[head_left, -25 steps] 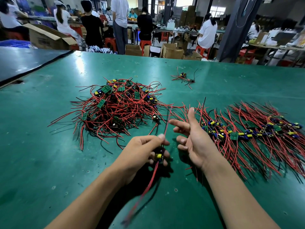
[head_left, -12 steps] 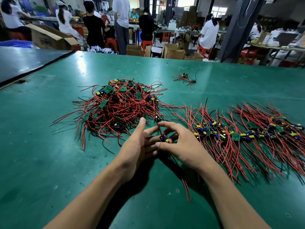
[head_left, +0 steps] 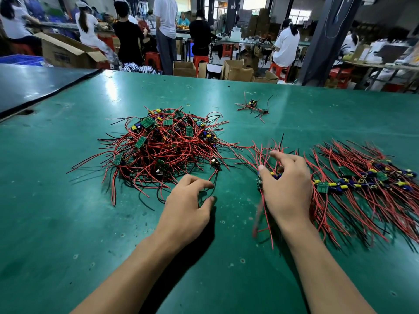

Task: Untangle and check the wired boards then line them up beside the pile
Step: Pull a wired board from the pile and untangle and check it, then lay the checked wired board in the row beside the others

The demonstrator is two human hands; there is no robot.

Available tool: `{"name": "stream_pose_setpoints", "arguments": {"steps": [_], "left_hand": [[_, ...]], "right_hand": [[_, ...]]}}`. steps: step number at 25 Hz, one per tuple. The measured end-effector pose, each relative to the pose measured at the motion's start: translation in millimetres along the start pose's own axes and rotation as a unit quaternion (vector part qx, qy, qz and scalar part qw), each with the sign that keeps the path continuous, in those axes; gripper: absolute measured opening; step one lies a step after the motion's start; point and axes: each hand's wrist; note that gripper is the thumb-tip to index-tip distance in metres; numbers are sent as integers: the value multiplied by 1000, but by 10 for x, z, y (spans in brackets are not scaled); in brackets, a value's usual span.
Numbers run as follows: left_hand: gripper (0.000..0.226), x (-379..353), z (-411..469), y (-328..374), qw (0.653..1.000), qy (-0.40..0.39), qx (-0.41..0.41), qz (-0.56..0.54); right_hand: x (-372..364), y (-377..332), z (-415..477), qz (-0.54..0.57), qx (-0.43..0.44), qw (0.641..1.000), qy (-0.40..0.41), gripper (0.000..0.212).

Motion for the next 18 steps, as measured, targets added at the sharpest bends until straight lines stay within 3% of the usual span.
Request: {"name": "stream_pose_setpoints", "arguments": {"steps": [3,5,8,10,15,18], "left_hand": [[33,-11,34,-64,998,-41,3,48],[30,-10,43,-62,998,-45,-4,47],[14,-17,46,-41,999,-17,-18,29],[9,-13,49,-25,1000,13,-4,8],[11,15,24,-6,998,49,27,-39],[11,46,18,28,993,76,36,-79]], "right_hand": [[-52,-70,-50,36,52,998,-21,26],[-108,-100,-89,49,107,990,-83,23],[-180,-77,-141,-7,183,959,-216,23],[-219,-50,-166,-69,206,940,-261,25],[-157,-38,-124,-216,136,943,-213,39],[-114,-35,-109,-226,83,947,-212,38]]}}
Point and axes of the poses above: each hand's wrist, its own z-axis towards the middle knuckle, its own x-axis out of the back of the hand, y = z × x, and after that the axes turned 1 degree about z, right-handed
